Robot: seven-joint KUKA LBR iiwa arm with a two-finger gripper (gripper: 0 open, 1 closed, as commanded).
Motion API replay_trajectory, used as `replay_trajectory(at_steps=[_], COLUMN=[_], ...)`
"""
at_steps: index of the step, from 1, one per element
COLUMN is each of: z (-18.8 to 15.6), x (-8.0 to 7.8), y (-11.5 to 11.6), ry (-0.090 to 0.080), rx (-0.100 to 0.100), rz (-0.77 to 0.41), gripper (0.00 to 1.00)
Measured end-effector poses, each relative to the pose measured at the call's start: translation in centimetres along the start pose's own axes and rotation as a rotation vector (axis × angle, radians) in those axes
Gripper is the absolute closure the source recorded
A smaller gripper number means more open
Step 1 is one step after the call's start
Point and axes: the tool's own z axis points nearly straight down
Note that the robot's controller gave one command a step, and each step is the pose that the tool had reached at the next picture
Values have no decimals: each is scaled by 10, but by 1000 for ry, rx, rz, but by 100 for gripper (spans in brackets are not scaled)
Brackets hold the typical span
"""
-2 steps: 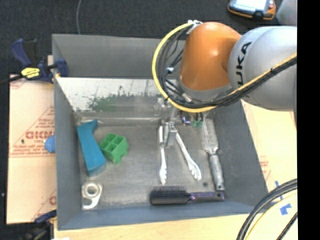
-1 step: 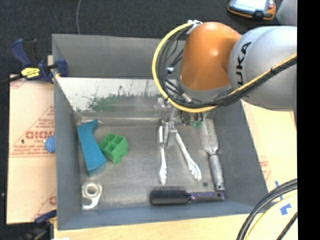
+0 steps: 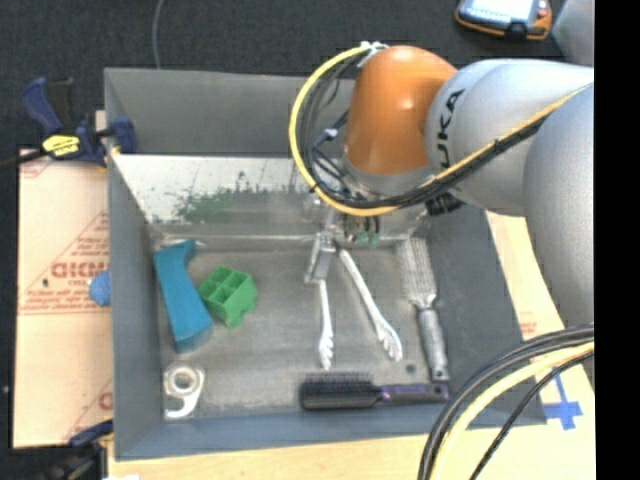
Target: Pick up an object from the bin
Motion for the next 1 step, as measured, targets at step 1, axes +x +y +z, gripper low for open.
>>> replay_trajectory(at_steps=[1], z=[19], x=[89], y=[-13], ry=[6], rx=[1], rz=[-215], gripper=[0])
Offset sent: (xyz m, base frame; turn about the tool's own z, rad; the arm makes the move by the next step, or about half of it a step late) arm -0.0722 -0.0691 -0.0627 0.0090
